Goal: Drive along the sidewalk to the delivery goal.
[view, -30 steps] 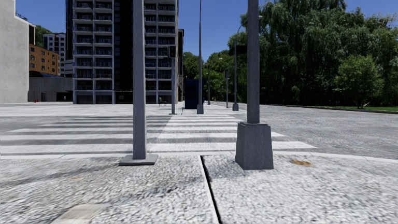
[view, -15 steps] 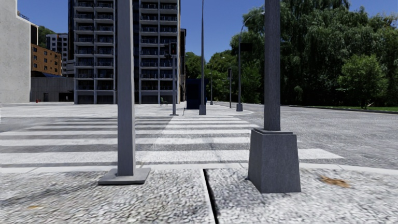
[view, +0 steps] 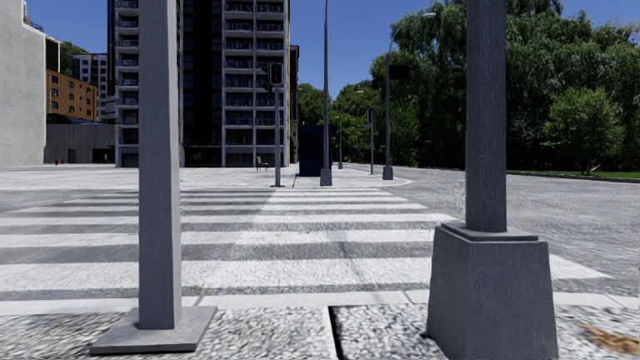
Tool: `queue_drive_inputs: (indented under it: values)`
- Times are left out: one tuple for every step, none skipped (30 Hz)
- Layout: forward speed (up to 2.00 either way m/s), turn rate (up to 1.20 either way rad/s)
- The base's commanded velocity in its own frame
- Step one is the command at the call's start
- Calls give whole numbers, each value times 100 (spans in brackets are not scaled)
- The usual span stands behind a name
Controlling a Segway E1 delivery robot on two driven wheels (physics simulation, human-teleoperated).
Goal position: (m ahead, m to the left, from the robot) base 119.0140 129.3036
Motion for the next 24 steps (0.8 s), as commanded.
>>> queue_drive_inputs:
  values:
    - [108,3]
    - [108,3]
    - [108,10]
    - [108,10]
    - [108,17]
    - [108,22]
    - [108,26]
    - [108,26]
    - [108,26]
    - [108,6]
    - [108,0]
    - [108,0]
    - [108,0]
    - [108,0]
    - [108,0]
    - [108,0]
    - [108,0]
    - [107,0]
    - [107,0]
    - [107,0]
    - [107,0]
    - [107,0]
    - [107,0]
    - [107,0]
